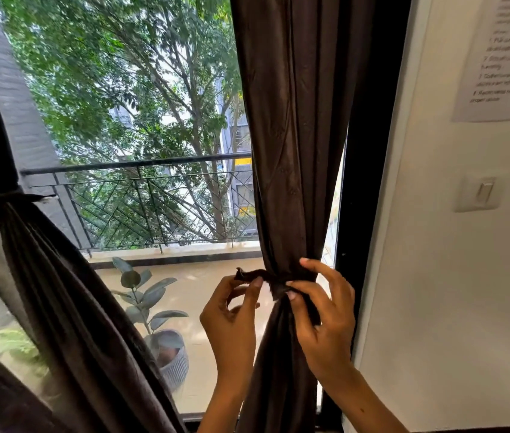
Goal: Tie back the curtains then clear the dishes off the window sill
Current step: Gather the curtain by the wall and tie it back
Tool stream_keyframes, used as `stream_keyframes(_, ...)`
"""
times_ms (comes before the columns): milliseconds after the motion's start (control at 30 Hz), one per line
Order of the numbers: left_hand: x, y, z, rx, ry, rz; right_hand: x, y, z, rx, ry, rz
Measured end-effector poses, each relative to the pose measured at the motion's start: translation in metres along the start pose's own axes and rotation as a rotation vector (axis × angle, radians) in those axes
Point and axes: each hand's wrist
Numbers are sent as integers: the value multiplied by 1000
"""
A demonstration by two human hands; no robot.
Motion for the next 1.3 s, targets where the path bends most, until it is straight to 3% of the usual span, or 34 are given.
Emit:
stream_keyframes(133, -8, 3, -1, 71, -19, 291, 7, -2, -3, 71, 42, 100)
stream_keyframes(267, -12, 6, 1, 250, -221, 558, 20, 2, -3, 121, 102, 206)
stream_keyframes(433, -2, -3, 0, 570, -521, 825, 21, 8, -8, 79, 16, 126)
stream_keyframes(700, 11, -25, 3, 571, -400, 790, 17, 30, -7, -22, -156, -74)
stream_keyframes(833, 17, -27, 13, 578, -344, 833, 23, 36, -6, -46, -136, -136)
stream_keyframes(1033, 21, -30, 27, 631, -399, 895, 23, 35, -8, -35, -76, -157)
stream_keyframes(1300, 31, -25, 30, 611, -500, 912, 26, 59, -13, -258, -63, -303)
Point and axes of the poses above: each hand's wrist, its own x-axis towards the middle knuckle, its own z-axis out of the palm, y = z × x, and after that the axes turned 9 degrees about -x, right-handed
